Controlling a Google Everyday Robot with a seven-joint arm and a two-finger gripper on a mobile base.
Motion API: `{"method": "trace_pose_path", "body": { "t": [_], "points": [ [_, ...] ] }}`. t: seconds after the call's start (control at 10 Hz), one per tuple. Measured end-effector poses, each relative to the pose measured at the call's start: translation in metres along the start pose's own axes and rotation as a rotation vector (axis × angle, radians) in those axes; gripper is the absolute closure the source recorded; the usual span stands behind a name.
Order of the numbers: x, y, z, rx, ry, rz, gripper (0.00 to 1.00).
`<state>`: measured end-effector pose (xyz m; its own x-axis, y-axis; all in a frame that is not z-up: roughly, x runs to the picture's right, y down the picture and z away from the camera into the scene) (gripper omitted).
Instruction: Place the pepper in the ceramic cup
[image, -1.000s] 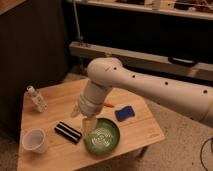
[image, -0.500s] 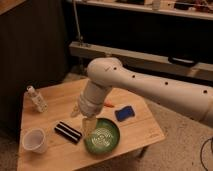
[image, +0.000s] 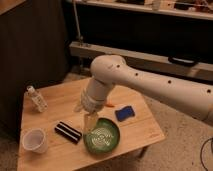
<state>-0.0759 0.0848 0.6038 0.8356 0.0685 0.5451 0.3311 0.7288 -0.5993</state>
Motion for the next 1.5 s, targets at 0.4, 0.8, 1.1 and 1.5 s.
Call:
{"method": "trace_pose_path", "body": {
  "t": [0.4, 0.8, 1.1, 1.5],
  "points": [
    [0.06, -0.069, -0.044, 0.174, 0.131, 0.163, 0.34],
    [0.099, -0.114, -0.079, 0.458, 0.29, 0.36, 0.34],
    [0.105, -0.124, -0.09, 0.554, 0.311, 0.403, 0.34],
    [0.116, -0.14, -0.069, 0.41, 0.326, 0.373, 0.34]
  ]
}}
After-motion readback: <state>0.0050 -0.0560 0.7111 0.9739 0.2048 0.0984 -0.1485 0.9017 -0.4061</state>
